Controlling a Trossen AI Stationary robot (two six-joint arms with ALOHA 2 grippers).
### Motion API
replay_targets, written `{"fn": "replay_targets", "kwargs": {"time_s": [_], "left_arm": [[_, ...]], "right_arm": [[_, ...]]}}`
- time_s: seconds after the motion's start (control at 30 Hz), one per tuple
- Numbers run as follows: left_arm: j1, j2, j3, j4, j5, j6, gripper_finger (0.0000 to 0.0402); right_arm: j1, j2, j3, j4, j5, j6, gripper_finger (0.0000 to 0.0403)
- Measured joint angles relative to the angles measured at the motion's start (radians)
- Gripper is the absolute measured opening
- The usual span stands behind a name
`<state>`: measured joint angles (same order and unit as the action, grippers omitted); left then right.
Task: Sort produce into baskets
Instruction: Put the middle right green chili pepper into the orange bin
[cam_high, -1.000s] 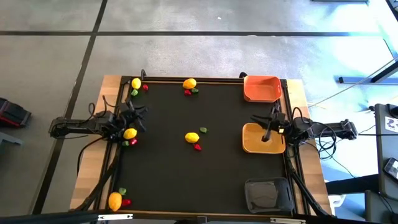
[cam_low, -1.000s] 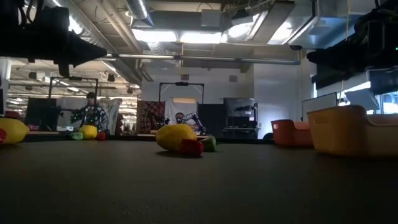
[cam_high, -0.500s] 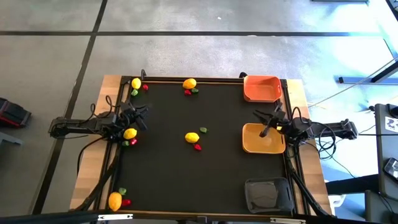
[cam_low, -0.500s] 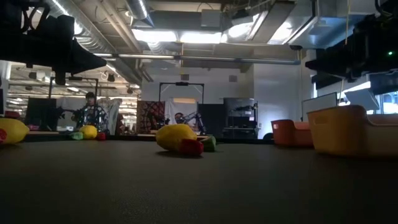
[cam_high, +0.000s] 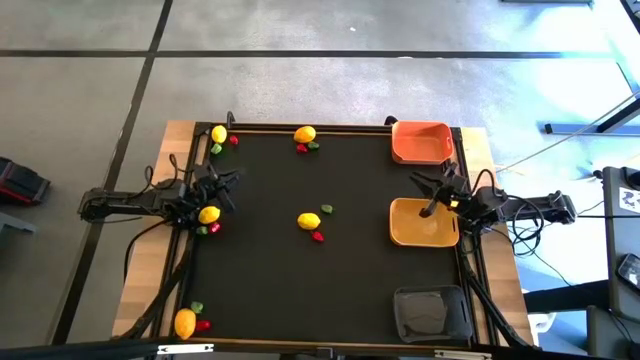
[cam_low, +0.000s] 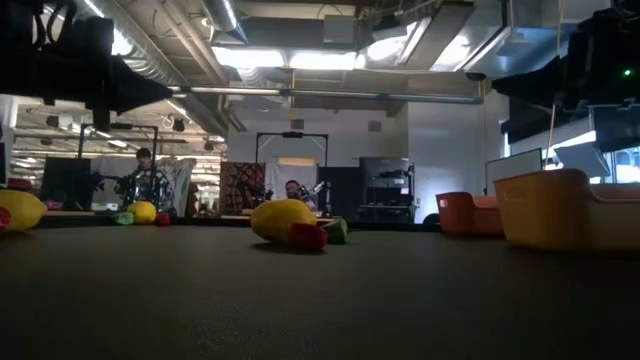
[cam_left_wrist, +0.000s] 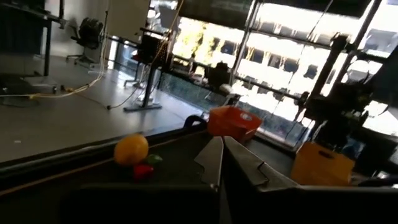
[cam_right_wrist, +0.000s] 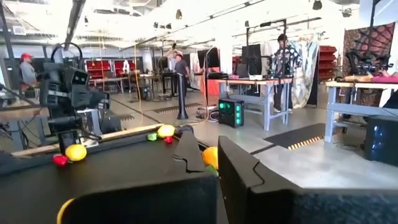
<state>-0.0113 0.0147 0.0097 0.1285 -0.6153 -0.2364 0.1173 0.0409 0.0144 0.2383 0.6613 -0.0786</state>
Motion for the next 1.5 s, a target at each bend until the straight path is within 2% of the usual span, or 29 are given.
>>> {"fn": "replay_targets", "kwargs": {"time_s": [0.13,0.43,0.63,0.8,0.9,1.1,1.27,1.4,1.5], "left_arm": [[0.000,0.008,0.000,0.089,0.083,0.061,0.0005],[0.000,0.110,0.000,0.241,0.113,0.086,0.0005],[-0.002,0.225,0.000,0.340,0.127,0.080,0.0005],[-0.002,0.306,0.016,0.362,0.128,0.075,0.0005],[-0.002,0.348,0.033,0.362,0.128,0.070,0.0005],[-0.002,0.421,0.068,0.362,0.136,0.091,0.0005],[-0.002,0.461,0.082,0.363,0.136,0.101,0.0005],[-0.002,0.480,0.082,0.369,0.136,0.102,0.0005],[-0.002,0.486,0.082,0.380,0.136,0.105,0.0005]], "right_arm": [[0.000,0.056,0.044,0.002,-0.001,0.001,0.0003],[0.000,0.335,0.163,-0.007,0.000,0.051,0.0003],[0.000,0.518,0.272,0.000,0.001,0.000,0.0003],[-0.027,0.675,0.362,-0.006,-0.008,-0.031,0.0009],[-0.087,0.774,0.412,-0.022,-0.107,-0.031,0.0040],[-0.224,1.004,0.528,-0.022,-0.330,-0.031,0.0147],[-0.285,1.212,0.648,-0.032,-0.505,-0.031,0.0224],[-0.289,1.364,0.743,-0.063,-0.628,-0.033,0.0262],[-0.287,1.459,0.790,-0.070,-0.665,-0.034,0.0275]]}}
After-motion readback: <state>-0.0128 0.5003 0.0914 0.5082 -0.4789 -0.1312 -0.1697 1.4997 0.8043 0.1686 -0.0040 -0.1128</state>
